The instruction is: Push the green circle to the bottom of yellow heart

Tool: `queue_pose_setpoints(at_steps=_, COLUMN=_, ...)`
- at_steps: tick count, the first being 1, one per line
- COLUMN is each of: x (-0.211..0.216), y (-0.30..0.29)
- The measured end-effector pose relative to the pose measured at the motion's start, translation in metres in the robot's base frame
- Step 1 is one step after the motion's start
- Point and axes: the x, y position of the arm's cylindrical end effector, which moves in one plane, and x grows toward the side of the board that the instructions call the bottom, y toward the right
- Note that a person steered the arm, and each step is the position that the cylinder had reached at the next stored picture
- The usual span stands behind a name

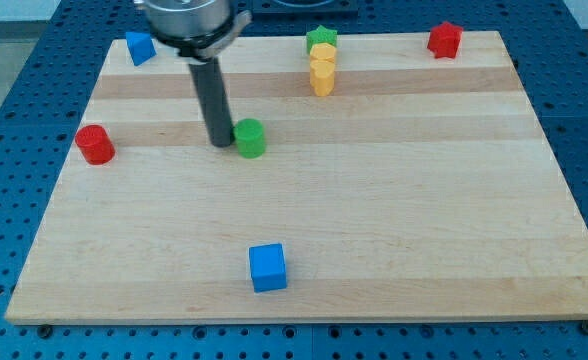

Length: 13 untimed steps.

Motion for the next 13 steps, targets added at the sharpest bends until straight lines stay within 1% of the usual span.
queue_pose_setpoints(at_steps=1, x=0.000, y=0.013)
queue_pose_setpoints(at_steps=2, x=0.007, y=0.005)
queue_pose_setpoints(at_steps=4, x=0.023, y=0.042)
queue_pose_setpoints(at_steps=5, x=0.039, y=0.048)
queue_pose_setpoints(at_steps=6, x=0.037, y=0.072)
queue_pose_setpoints(at_steps=7, x=0.026, y=0.098)
queue_pose_setpoints(at_steps=9, x=-0.027, y=0.100)
queue_pose_setpoints(at_steps=10, x=-0.024, y=0.090)
queue_pose_setpoints(at_steps=11, x=-0.022, y=0.058)
queue_pose_setpoints(at_steps=12, x=-0.034, y=0.047)
queue_pose_setpoints(at_steps=13, x=-0.053, y=0.053)
